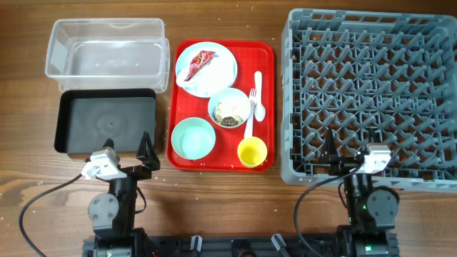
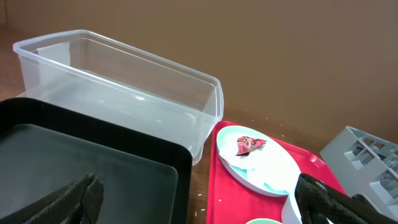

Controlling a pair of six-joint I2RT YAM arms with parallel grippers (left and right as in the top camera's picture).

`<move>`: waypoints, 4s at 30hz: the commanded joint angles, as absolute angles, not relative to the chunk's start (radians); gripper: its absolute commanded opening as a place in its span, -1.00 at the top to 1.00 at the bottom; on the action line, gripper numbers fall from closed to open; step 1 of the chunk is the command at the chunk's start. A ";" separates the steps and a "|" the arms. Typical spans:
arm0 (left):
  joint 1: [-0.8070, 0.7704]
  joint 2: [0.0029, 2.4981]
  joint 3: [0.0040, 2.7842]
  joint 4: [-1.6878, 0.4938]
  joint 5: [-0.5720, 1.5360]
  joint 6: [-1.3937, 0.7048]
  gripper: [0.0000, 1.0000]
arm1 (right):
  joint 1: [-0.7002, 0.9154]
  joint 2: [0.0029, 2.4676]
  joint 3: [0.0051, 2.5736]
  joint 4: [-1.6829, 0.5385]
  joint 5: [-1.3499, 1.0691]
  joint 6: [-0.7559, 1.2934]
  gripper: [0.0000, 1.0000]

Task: Sort waste into correct bins and load items into the dishwasher rack

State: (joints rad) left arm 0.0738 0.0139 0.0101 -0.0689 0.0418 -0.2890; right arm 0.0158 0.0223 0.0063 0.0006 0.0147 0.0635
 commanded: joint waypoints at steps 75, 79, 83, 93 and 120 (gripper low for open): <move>-0.264 2.357 1.894 -0.815 0.188 0.266 -0.81 | 0.014 1.257 0.924 -0.489 -0.339 -0.018 -0.99; -0.269 2.357 1.882 -0.810 0.189 0.266 -0.18 | 0.014 1.257 0.924 -0.484 -0.339 -0.019 -0.99; -0.271 2.368 1.850 -0.824 0.189 0.266 0.92 | 0.014 1.257 0.924 -0.479 -0.339 -0.019 -0.99; -0.171 2.088 1.985 -0.890 0.109 0.046 0.92 | 0.014 1.257 0.924 -0.480 -0.339 -0.019 -0.99; -0.113 1.943 1.889 -1.303 0.474 0.017 -0.93 | 0.014 1.257 0.924 -0.468 -0.339 0.008 -1.00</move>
